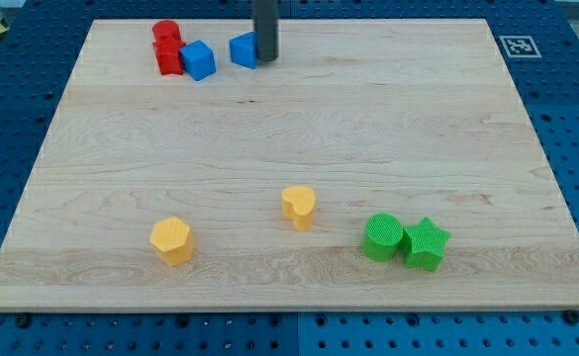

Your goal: Move arm away from the blue triangle

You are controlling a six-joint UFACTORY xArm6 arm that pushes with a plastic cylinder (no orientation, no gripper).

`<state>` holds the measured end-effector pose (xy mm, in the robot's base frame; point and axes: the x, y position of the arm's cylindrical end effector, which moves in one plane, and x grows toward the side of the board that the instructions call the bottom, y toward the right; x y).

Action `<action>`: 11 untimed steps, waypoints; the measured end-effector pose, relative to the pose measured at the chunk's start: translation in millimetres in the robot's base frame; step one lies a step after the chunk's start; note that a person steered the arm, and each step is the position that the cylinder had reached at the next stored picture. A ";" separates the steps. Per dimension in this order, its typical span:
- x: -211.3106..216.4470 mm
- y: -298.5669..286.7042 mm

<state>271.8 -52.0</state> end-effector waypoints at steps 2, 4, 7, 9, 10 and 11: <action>-21.6 -79.6; -64.1 7.1; -54.6 57.5; 17.0 120.4; 17.0 120.4; 27.6 114.5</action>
